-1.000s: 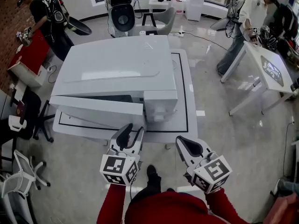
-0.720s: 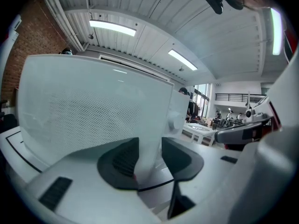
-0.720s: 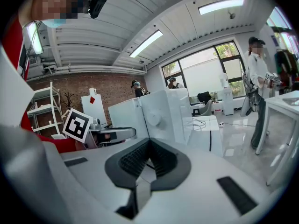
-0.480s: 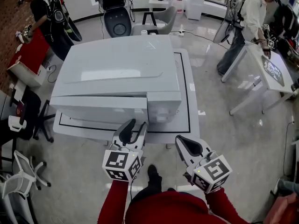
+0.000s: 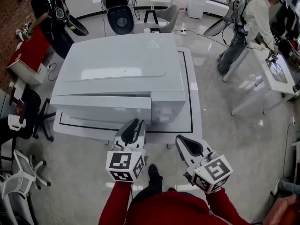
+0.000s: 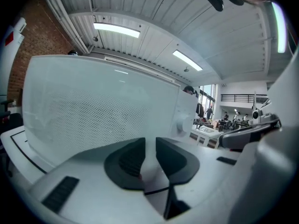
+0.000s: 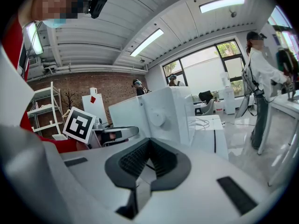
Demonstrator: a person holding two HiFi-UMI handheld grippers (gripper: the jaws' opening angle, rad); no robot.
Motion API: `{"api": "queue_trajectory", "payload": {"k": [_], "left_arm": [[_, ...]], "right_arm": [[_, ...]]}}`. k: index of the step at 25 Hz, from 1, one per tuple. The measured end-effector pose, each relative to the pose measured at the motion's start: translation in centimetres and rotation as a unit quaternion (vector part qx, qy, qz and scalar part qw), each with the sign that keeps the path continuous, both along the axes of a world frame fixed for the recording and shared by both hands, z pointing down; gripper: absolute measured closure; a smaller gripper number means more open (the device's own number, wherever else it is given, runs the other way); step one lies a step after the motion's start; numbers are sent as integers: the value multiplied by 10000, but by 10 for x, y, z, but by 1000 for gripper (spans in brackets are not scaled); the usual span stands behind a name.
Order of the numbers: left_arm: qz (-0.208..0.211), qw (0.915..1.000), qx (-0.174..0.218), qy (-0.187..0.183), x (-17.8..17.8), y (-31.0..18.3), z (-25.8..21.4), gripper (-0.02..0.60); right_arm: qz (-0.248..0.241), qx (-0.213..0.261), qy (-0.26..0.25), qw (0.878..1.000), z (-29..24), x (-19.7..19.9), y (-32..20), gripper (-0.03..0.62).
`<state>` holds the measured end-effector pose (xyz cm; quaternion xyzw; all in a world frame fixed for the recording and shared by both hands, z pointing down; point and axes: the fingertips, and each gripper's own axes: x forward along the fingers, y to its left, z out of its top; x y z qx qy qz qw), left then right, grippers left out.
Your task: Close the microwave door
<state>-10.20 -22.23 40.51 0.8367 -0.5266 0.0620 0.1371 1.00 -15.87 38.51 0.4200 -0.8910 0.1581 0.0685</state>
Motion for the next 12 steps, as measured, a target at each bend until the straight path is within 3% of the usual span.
{"api": "queue_trajectory", "payload": {"k": [5, 12], "left_arm": [[-212, 9997, -13, -106, -6, -3, 2, 549], [-286, 9994, 4, -205, -7, -3, 1, 555]], "right_arm": [[20, 4, 8, 10000, 1, 0, -1, 582], [125, -205, -28, 9997, 2, 1, -2, 582]]}}
